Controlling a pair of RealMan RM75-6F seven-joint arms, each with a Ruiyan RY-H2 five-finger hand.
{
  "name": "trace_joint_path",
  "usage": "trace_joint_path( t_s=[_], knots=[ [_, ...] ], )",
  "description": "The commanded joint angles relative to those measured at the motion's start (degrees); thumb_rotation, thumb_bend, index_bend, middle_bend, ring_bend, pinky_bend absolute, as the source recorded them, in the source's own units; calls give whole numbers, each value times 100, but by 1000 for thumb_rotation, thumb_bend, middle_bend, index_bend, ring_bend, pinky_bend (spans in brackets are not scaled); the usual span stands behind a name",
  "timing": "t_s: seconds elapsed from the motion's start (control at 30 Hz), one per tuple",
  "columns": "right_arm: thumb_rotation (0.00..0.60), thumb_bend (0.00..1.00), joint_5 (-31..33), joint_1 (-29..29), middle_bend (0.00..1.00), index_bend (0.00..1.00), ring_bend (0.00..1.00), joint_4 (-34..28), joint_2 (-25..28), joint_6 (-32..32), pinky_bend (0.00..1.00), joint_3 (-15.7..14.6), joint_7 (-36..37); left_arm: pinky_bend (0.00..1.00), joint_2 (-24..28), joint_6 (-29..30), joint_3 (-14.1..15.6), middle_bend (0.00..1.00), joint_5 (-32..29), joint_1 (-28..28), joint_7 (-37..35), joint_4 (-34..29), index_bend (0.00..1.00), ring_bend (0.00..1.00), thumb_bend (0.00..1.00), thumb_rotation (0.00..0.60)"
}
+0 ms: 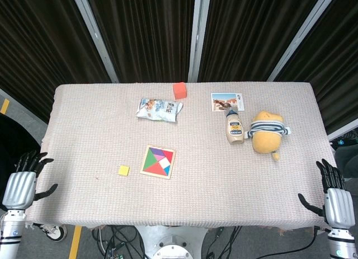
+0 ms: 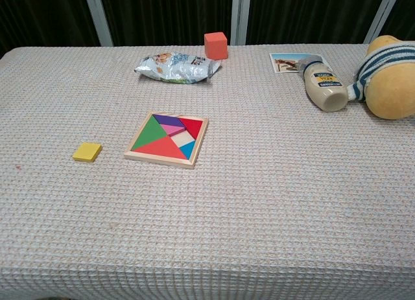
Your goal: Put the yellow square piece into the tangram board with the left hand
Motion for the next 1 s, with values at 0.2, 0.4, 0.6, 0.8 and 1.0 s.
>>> trace_joint_path(
  t_s=[0.2, 0.4, 0.6, 0.8, 1.0],
  knots=[
    [600, 121, 33, -8, 0, 0, 0, 59, -26, -33, 0, -13, 46, 39, -23, -26, 18, 145, 5, -5, 12, 24, 245, 0, 177, 600],
    [600, 121, 61, -10, 0, 0, 0, 99, -36, -18, 0, 14, 108, 38, -30, -35, 28, 144, 42, -23, 4, 24, 245, 0, 178, 600],
    [600, 121, 52, 26, 0, 0, 0, 70, -40, -61, 0, 21, 114, 38, -18, -39, 64, 145, 127, -43, 0, -33, 245, 0, 180, 600],
    [600, 122, -20, 52, 0, 0, 0, -33, 35, 12, 0, 57, 92, 38, -101, -218, 144, 145, 230, -146, 89, -118, 244, 0, 179, 600],
    [600, 121, 40, 87, 0, 0, 0, -11, 62, -82, 0, 67, 151, 37, -312, -680, 196, 145, 294, -428, 354, -234, 244, 0, 179, 600]
  ],
)
